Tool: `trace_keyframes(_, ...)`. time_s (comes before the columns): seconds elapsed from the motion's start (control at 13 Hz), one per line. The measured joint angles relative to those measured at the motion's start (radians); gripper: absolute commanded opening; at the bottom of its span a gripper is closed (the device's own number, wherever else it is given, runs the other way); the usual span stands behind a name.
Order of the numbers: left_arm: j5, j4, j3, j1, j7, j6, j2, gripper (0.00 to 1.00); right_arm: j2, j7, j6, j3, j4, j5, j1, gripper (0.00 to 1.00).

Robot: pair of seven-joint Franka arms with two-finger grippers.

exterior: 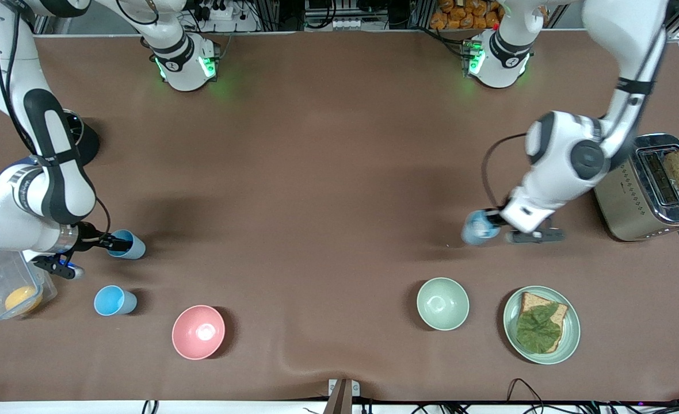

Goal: Stack blue cups with both arms
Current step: 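Carry the tissue cup to mid-table with the left gripper while the right gripper lifts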

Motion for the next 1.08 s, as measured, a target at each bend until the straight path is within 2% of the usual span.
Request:
trace_keyframes(0.23,0.0,0.094,-0.033,-0.189,-0.278,-0.022,0.022,0.0,-0.001,0.0,-0.001,-0.001,-0.013,0.019,0.0,0.0)
trace_keyframes(0.54,0.005,0.258,-0.028,-0.442,-0.58,-0.024,0.177,0.0,-0.02,0.001,-0.002,-0.001,-0.048,0.022,0.0,0.0)
trace_keyframes(0.69,0.041,0.347,-0.023,-0.515,-0.67,-0.024,0.28,0.0,-0.046,0.001,-0.013,-0.001,-0.066,0.022,0.0,0.0)
trace_keyframes(0.92,0.078,0.437,-0.015,-0.571,-0.752,-0.024,0.4,0.0,-0.114,0.009,-0.108,-0.001,-0.07,0.024,0.001,0.0)
trace_keyframes(1.0,0.079,0.451,-0.01,-0.583,-0.766,-0.024,0.421,0.16,-0.143,0.022,-0.152,0.0,-0.069,0.024,0.002,0.0)
trace_keyframes(1.08,0.08,0.461,-0.004,-0.594,-0.777,-0.024,0.432,0.99,-0.176,0.031,-0.202,0.001,-0.068,0.025,0.004,0.0)
